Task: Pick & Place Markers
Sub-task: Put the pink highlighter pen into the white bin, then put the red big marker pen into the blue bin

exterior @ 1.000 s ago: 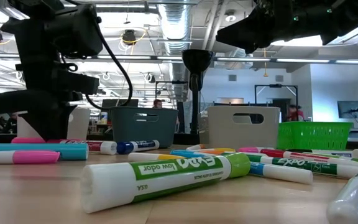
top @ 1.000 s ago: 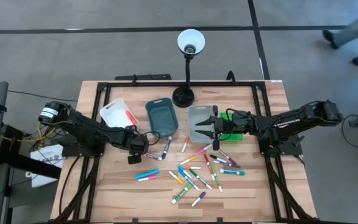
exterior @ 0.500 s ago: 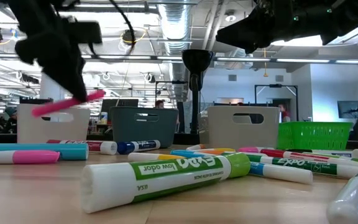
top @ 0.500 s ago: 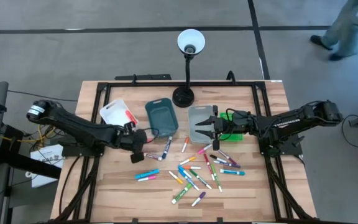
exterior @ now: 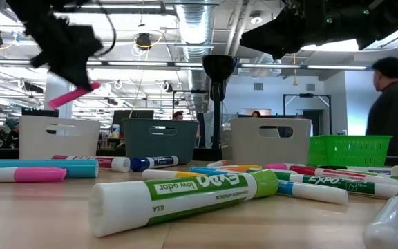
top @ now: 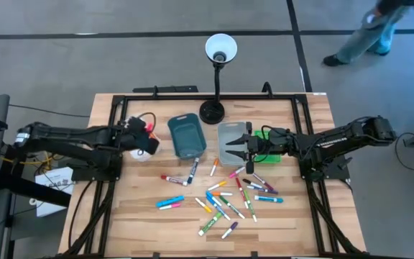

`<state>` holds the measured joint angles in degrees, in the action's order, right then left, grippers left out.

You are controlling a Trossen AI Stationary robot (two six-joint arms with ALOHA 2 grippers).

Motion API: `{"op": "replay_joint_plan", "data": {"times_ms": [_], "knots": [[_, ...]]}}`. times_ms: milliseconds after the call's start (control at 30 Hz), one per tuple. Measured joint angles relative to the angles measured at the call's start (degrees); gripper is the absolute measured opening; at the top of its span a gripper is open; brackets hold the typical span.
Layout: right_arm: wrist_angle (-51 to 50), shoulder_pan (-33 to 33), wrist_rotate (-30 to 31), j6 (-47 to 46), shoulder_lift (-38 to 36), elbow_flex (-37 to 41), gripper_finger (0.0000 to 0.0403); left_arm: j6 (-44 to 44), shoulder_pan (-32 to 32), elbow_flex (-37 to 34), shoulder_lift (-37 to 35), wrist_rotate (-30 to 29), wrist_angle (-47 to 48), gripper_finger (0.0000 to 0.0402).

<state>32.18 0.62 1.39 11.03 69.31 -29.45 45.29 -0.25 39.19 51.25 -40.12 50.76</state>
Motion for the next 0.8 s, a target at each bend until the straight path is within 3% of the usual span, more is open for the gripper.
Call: {"op": "replay_joint_plan", "data": {"times_ms": [200, 333, 567, 800], "knots": [[-0.02, 0.0, -0.02, 0.02, -0.02, 0.0, 0.0113, 5.31, 10.39, -7.87, 0.45, 8.08, 0.11, 0.0066], [-0.02, 0.0, -0.01, 0.02, -0.01, 0.0, 0.0113, 6.35, 14.84, -11.58, 1.02, 10.46, -1.32, 0.0072], [0.01, 0.0, 0.0, 1.9, -0.02, 0.0, 0.0113, 2.07, 17.08, -12.8, 1.0, 12.21, -3.11, 0.011], [0.01, 0.0, 0.0, 2.51, -0.01, 0.0, 0.0113, -4.56, 15.83, -12.77, 2.15, 22.97, -11.45, 0.0137]]}}
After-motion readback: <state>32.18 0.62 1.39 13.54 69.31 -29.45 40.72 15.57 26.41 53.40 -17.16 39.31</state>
